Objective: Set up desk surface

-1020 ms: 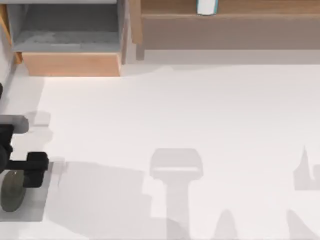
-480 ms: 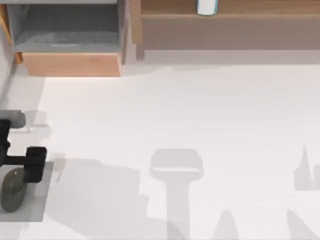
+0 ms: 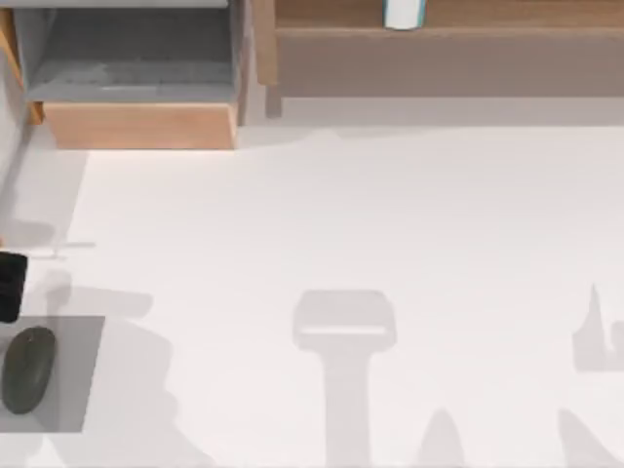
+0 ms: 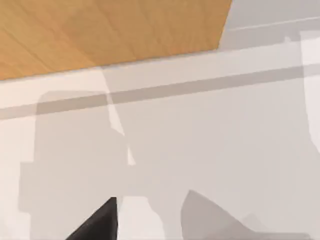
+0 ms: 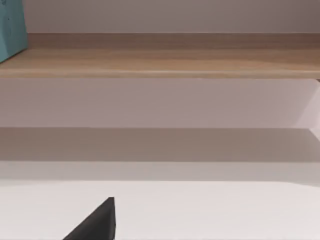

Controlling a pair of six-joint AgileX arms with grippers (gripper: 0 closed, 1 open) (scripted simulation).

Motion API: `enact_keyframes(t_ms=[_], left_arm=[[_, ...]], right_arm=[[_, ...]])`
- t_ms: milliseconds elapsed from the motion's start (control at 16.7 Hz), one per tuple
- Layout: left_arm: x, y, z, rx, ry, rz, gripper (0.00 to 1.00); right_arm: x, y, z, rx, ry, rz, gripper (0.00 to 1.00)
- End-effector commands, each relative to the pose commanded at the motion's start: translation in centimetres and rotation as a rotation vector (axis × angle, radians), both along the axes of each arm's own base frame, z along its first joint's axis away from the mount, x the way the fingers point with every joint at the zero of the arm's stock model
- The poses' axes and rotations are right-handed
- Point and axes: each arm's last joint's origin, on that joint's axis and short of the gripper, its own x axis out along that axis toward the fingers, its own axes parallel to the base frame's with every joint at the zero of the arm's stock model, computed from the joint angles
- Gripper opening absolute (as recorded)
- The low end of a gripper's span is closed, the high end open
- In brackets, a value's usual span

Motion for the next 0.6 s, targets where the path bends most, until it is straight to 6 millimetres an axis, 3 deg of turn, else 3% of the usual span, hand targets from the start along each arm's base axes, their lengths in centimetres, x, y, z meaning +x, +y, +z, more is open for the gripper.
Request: enact_keyframes(t_ms=[360,600], left_arm=[[-1.3,6.2,-2.0,0.255,-0.357,-0.16,1.0],[-2.7,8.9,-2.9,0.536,-0.551,-0.31,1.0]], right_arm=[[0.0,0.0,0.0,0.0,0.0,0.0,1.0],[0.0,0.0,0.0,0.0,0.0,0.0,1.0]])
